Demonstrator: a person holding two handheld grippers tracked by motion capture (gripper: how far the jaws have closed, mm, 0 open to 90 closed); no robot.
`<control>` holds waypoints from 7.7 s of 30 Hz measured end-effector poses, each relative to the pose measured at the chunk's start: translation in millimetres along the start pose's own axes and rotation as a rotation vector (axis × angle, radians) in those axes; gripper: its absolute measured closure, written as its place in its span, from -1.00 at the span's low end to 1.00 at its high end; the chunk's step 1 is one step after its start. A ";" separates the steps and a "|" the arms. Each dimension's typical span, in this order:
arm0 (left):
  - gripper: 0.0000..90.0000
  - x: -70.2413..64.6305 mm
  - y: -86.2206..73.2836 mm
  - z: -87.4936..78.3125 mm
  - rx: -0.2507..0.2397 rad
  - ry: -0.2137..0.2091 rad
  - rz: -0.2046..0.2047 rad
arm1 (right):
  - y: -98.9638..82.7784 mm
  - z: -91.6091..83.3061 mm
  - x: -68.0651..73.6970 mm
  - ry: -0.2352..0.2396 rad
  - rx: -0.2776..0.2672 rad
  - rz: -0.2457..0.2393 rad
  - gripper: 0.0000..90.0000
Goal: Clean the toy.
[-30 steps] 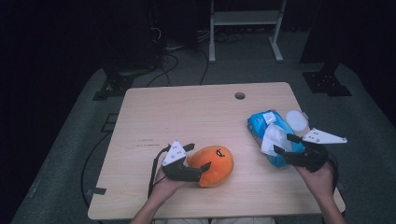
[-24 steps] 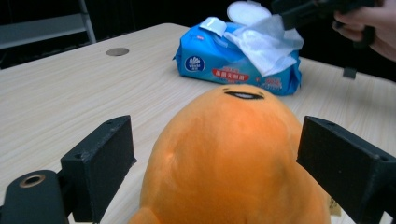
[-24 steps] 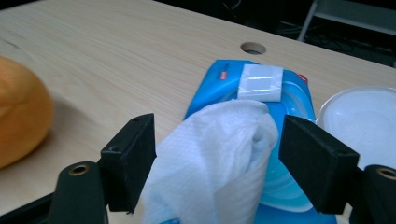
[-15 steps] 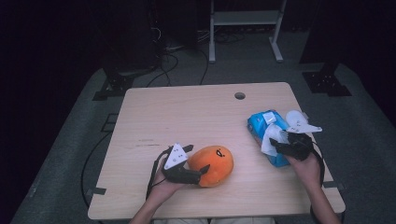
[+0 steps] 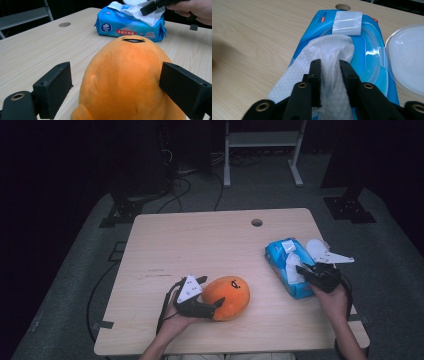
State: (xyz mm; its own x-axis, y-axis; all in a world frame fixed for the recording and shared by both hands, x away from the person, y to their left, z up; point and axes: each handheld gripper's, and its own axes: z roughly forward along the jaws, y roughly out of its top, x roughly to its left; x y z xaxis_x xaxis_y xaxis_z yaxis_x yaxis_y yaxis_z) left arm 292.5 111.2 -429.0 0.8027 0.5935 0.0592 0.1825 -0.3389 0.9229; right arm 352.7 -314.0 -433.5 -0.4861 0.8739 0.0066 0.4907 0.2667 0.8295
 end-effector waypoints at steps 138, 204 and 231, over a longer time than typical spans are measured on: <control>-0.37 16.7 -17.3 1.3 0.112 -0.077 0.051 | 19.9 15.2 195.2 0.421 -0.066 -0.368 0.80; -0.36 9.4 -18.2 5.6 0.127 -0.111 0.117 | 27.8 21.8 151.9 0.328 -0.075 -0.233 0.80; -0.81 3.6 -8.2 6.4 0.098 -0.074 0.056 | 28.3 24.6 154.2 0.344 -0.080 -0.224 0.80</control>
State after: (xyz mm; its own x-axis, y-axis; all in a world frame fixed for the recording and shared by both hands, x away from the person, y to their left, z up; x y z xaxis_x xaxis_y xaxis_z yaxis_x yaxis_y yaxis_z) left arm 297.5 111.4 -438.8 0.8521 0.5176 0.0776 0.1882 -0.4414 0.8773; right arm 309.4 -161.7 -422.7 -0.7943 0.6076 -0.0037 0.2944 0.3901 0.8724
